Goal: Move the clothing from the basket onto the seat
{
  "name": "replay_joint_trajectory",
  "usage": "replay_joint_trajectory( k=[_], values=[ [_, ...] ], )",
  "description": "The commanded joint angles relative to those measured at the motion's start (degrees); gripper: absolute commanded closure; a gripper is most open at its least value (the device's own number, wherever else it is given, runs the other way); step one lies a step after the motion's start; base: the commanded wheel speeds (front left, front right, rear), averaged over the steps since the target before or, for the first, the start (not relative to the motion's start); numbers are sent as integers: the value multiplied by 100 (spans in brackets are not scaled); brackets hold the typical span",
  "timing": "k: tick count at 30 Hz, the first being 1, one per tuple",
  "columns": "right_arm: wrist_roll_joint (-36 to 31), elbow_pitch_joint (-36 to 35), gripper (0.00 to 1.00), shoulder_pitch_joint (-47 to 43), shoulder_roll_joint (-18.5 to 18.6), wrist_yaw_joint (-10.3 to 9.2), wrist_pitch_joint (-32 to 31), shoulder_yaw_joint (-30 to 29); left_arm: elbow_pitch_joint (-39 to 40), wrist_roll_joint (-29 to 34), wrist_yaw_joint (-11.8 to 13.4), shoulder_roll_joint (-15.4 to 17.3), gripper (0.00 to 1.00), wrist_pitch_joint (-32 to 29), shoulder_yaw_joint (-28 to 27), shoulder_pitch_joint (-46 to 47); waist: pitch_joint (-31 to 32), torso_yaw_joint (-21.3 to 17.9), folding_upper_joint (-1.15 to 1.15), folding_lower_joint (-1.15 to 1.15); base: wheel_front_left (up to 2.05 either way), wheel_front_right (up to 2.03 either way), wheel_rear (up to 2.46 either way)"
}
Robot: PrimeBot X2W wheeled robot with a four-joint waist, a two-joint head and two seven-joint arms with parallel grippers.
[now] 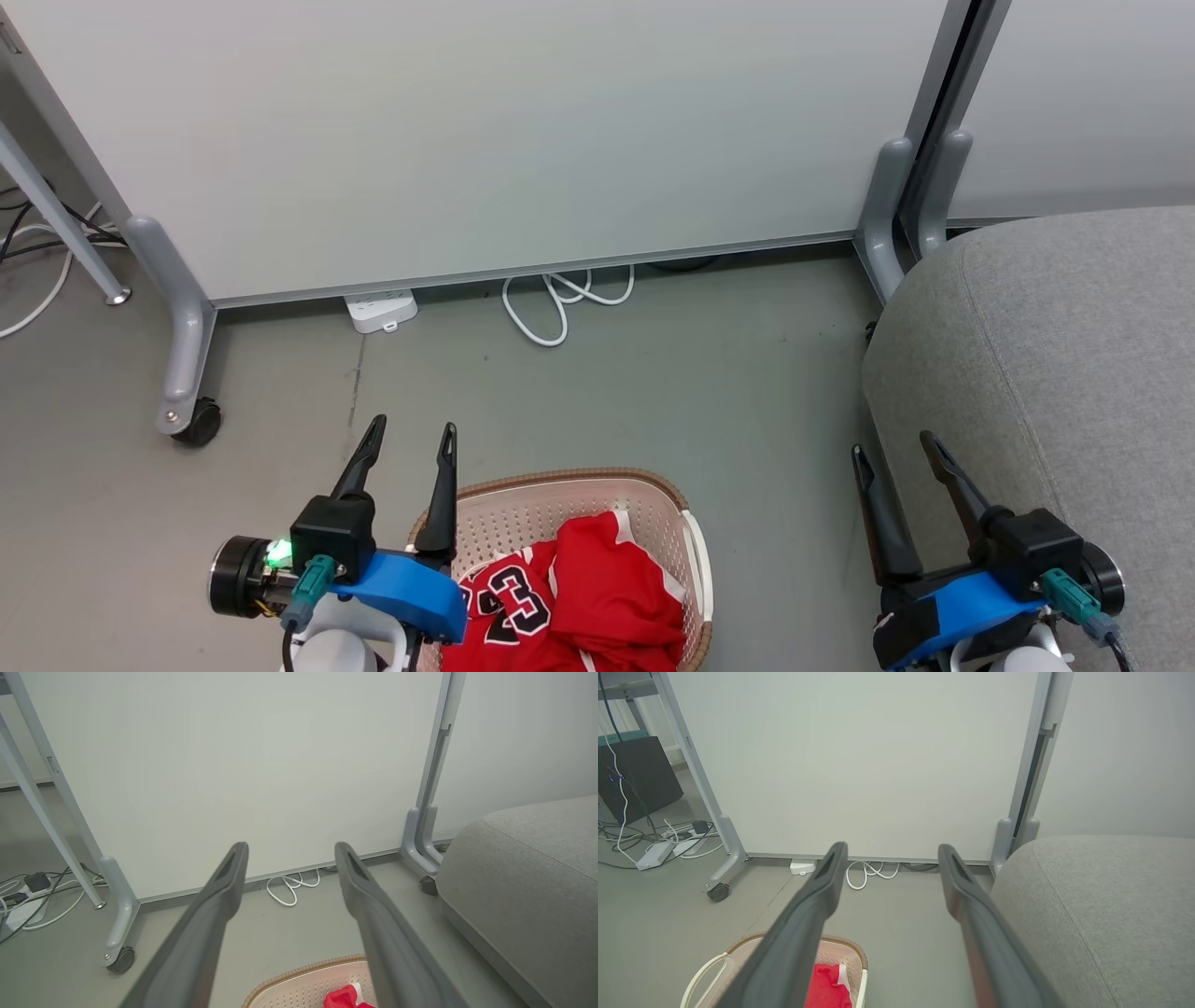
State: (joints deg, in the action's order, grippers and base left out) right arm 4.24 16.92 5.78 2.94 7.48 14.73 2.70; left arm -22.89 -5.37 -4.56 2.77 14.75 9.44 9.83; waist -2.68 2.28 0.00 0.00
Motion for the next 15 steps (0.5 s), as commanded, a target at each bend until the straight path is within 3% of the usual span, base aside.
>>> replay_joint_trajectory(
  k=[1, 15],
  values=[
    [-110, 9, 0, 82, 35, 2, 39, 14, -27, 90, 8, 18, 0, 35, 11, 92, 3, 1, 0, 0, 0, 0, 0],
    [-137, 12, 0, 30, 35, 3, 56, 27, -113, 108, -40, 18, 0, 54, 20, 96, 10, 18, 0, 0, 0, 0, 0]
  ],
)
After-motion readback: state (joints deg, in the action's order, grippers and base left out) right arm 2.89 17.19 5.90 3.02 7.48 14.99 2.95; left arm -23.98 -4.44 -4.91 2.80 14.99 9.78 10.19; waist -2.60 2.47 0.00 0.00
